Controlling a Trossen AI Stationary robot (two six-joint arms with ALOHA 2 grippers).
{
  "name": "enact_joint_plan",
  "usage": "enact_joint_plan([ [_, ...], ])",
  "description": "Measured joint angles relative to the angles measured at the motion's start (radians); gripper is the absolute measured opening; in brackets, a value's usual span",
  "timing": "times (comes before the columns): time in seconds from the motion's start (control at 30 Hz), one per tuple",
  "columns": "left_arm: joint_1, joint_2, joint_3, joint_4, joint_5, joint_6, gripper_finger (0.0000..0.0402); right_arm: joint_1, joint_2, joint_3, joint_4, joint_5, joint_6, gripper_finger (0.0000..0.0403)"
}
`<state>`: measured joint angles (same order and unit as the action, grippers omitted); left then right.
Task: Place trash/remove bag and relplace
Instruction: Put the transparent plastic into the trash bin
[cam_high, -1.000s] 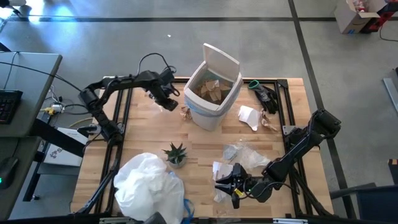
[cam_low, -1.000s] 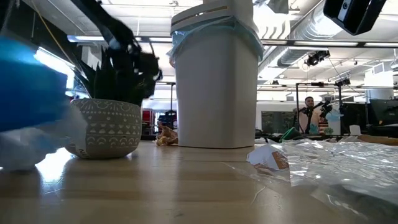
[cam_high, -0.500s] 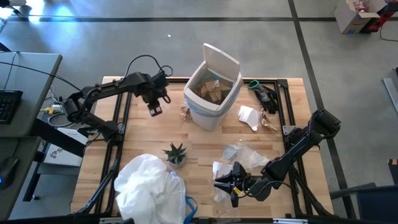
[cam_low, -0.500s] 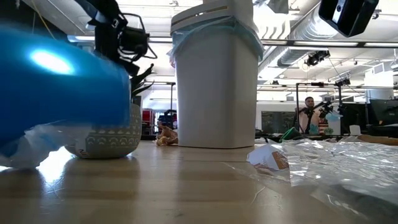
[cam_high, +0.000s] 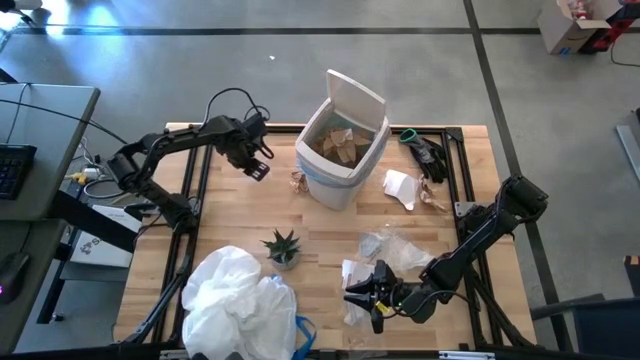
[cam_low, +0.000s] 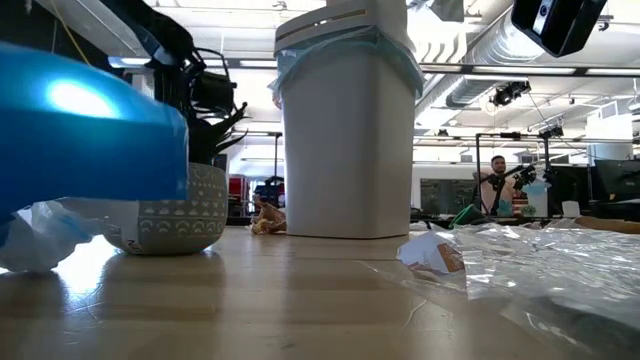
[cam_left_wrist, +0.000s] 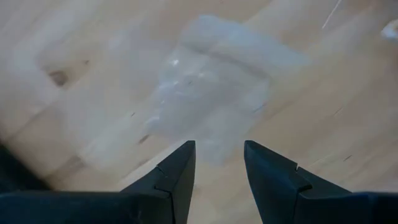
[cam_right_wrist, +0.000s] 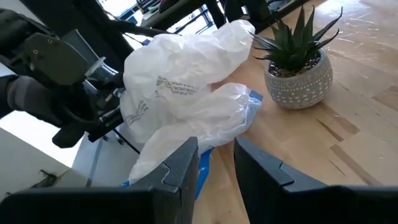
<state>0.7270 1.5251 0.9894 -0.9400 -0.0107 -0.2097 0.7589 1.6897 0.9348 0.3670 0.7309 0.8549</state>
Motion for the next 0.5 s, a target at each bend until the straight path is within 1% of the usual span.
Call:
enact_joint_plan([
  [0.1, -0.005, 0.028, 0.000, 0.037, 0.040, -0.052, 0.0124, 0.000, 0.000, 0.000, 0.000, 0.006, -0.008, 0.0090],
  [0.17, -0.010, 0.054, 0.000, 0.039, 0.041, -0.076, 0.0124, 0.000, 0.000, 0.000, 0.000, 0.006, -0.011, 0.0090],
  [0.27, -0.022, 0.094, 0.000, 0.036, 0.012, -0.098, 0.0124, 0.001, 0.000, 0.000, 0.000, 0.006, -0.011, 0.0090],
  [0.4, -0.043, 0.136, 0.000, 0.051, -0.056, -0.129, 0.0124, 0.006, 0.000, 0.000, -0.001, 0.006, -0.018, 0.0090],
  [0.5, -0.048, 0.160, 0.000, 0.088, -0.041, -0.136, 0.0124, 0.008, 0.000, 0.000, -0.002, 0.012, -0.024, 0.0090],
])
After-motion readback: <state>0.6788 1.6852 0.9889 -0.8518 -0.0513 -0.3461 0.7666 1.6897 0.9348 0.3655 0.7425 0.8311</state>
